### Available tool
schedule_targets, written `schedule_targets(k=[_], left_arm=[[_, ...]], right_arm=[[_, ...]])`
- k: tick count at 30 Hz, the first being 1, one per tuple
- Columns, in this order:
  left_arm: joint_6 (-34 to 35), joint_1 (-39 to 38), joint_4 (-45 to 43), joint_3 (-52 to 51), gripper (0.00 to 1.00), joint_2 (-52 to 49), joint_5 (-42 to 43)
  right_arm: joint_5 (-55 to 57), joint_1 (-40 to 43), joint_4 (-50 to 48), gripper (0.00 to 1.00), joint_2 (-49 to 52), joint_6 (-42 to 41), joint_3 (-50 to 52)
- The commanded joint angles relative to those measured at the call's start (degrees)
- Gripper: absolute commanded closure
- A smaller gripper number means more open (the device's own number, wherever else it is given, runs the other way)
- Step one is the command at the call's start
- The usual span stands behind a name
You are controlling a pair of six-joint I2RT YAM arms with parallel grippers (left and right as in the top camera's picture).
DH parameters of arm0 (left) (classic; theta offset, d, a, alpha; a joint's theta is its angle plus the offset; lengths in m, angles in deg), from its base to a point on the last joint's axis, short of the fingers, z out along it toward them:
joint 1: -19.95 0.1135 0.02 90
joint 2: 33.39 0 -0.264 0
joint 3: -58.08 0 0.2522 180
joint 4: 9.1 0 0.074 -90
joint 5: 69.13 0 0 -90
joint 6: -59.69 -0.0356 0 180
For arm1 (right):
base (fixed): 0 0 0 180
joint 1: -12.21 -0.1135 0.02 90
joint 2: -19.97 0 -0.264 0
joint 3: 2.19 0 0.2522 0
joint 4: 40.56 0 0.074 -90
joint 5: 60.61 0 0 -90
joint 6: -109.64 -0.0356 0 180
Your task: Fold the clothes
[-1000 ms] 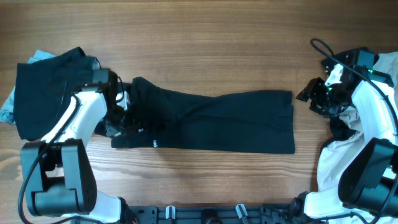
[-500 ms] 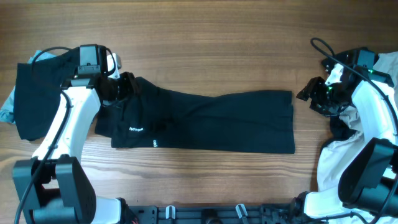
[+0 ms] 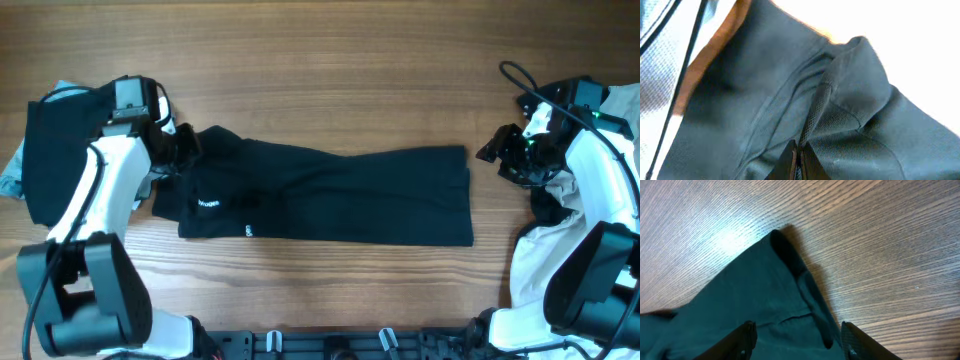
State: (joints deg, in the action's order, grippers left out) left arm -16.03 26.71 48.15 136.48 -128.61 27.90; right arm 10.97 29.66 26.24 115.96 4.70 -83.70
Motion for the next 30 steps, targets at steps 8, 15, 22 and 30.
schedule_targets(k=[8,15,22,30], left_arm=[[-0.1,0.4,2.0,0.2,0.53,-0.4,-3.1],[-0.1,0.4,-0.3,-2.9,0.56,-0.4,1.4],[-0.1,0.4,-6.3,-9.6,0.68,-0.4,4.1],[-0.1,0.4,-7.3,-9.6,0.75,-0.4,4.1]], right_arm=[[0.5,0.0,-4.5,0.43,0.8,1.5,2.6],[-6.1,-1.9,-10.5,0.52,4.4,2.9,8.9],[-6.0,-4.5,-18.7,0.72,4.7,2.7,13.0],[2.1,-0.9,-10.7,0.96,1.2,-2.0,8.2]])
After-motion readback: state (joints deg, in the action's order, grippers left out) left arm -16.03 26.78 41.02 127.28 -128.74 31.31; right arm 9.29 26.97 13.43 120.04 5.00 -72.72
